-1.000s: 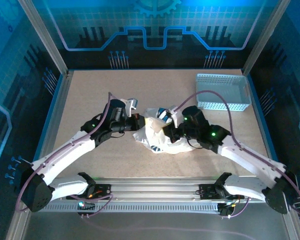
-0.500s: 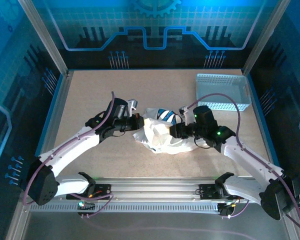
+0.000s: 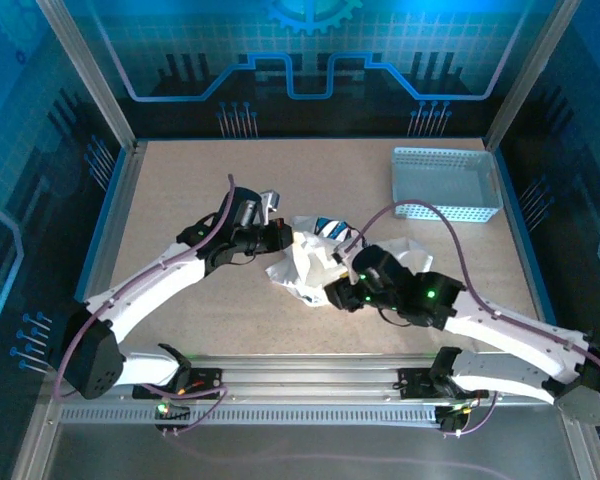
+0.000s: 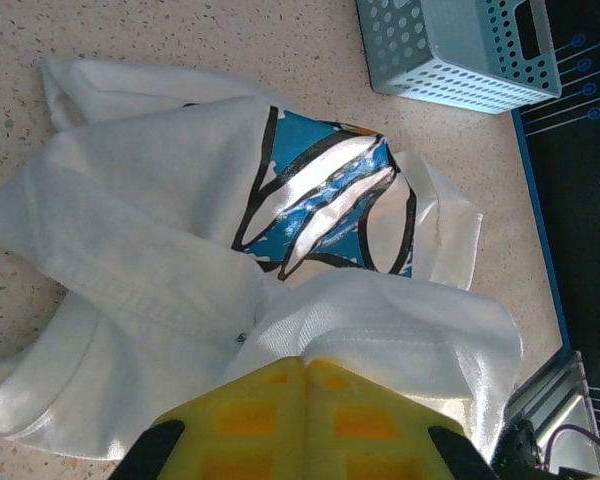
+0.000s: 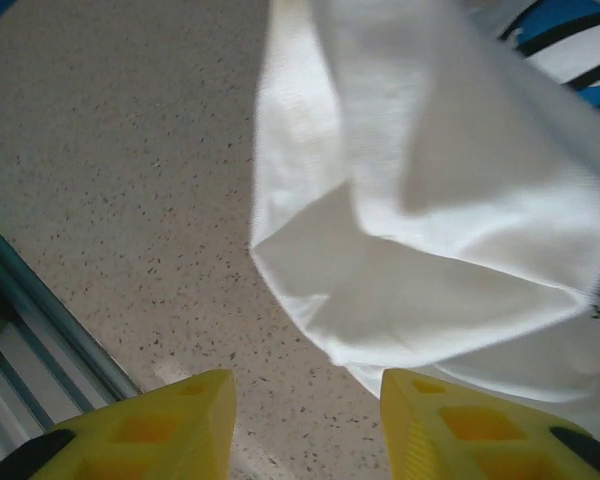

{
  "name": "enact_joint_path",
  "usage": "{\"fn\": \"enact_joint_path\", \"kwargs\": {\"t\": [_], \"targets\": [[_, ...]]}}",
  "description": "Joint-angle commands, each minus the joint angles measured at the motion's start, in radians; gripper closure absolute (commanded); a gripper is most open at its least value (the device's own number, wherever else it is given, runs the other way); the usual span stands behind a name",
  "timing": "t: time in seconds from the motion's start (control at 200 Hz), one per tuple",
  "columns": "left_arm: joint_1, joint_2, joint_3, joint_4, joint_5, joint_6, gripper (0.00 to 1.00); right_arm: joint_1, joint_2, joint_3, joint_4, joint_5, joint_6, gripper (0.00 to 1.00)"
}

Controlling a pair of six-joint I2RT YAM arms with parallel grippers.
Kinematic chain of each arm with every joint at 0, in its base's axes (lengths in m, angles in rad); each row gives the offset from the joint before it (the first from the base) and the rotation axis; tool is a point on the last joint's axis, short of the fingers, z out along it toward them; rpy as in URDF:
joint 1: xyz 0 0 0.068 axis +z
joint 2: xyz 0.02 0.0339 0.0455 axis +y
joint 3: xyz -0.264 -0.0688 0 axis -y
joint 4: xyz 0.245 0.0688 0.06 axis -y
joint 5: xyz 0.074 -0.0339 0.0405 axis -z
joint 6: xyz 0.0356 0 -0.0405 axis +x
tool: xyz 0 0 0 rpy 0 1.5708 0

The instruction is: Fold the inside-out t-shirt

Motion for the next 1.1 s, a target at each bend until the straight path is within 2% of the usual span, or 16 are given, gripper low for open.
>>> {"fn": "enact_joint_path", "kwargs": {"t": [0.0,0.29,0.49,0.605,0.725,0.795,0.9,1.02,1.095], "targets": [[0.003,0.012,0.024,-0.012,-0.007,-0.007,1.0,0.041,0.106,0.065,-0.042,0.114,0.053,0.53],[0.002,0.003,0.004,-0.003,0.0,-0.021,1.0,-0.056,0.353,0.153,-0.075,0.17,0.133,0.53],[-0.003,0.024,0.0,0.026,0.02,-0.035,1.0,-0.064,0.44,0.131,-0.026,0.109,0.131,0.52],[-0.008,0.034,0.0,0.033,0.02,-0.038,1.0,-0.069,0.477,0.12,-0.016,0.111,0.138,0.58],[-0.012,0.049,0.002,0.029,0.021,-0.038,1.0,-0.072,0.499,0.11,0.01,0.084,0.132,0.69],[-0.015,0.059,0.002,0.029,0.02,-0.039,1.0,-0.074,0.515,0.112,0.017,0.071,0.13,0.72],[-0.023,0.066,0.0,0.032,0.014,-0.04,1.0,-0.085,0.54,0.103,0.036,0.035,0.14,0.72],[-0.03,0.075,0.001,0.025,-0.008,-0.038,1.0,-0.085,0.574,0.099,0.038,0.017,0.157,0.64],[-0.037,0.083,-0.001,0.014,-0.024,-0.032,1.0,-0.085,0.603,0.089,0.045,0.02,0.169,0.64]]}}
